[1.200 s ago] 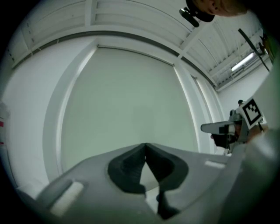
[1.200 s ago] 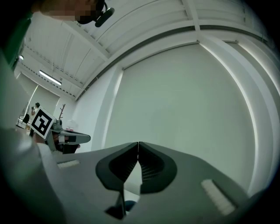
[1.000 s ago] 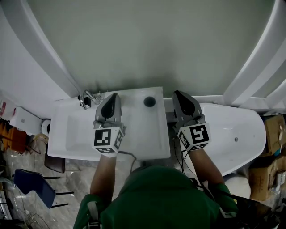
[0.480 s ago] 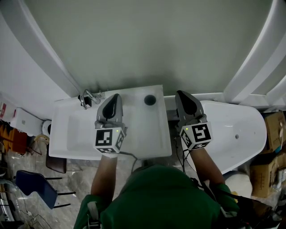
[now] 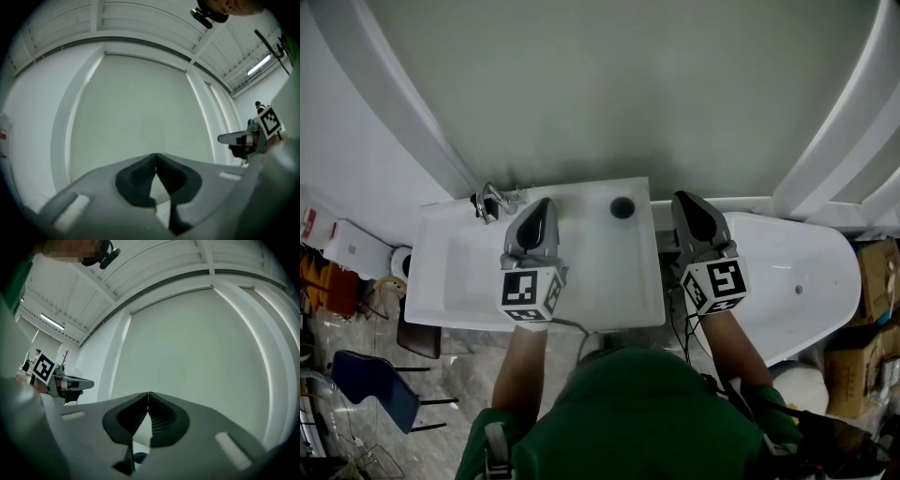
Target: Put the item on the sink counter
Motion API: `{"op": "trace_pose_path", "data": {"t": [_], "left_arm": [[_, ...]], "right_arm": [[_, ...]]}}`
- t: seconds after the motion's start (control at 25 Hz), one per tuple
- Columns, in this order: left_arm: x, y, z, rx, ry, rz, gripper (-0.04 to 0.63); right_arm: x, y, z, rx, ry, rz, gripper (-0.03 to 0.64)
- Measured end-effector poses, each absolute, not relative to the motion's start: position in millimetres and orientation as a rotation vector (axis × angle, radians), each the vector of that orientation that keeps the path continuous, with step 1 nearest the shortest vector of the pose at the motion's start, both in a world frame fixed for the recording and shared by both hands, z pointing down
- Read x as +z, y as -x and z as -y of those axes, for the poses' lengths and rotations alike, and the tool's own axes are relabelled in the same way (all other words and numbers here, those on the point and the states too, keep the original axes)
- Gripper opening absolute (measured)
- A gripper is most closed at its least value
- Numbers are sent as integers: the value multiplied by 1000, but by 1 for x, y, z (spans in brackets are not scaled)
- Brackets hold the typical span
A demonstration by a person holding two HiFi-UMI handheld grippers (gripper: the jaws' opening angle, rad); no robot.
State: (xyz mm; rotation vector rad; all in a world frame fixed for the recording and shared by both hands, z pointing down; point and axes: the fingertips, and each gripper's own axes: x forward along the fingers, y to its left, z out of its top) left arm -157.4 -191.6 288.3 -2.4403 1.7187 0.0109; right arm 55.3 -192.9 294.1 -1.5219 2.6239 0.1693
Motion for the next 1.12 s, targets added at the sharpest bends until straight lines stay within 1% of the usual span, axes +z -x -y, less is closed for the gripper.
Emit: {"op": "trace_pose_path", "data": {"t": [1.12], "left_arm": [[308,171,192,5,2470,-1741,8]], "right_arm": [[304,-47,194,142,1558,-2631,3]]}}
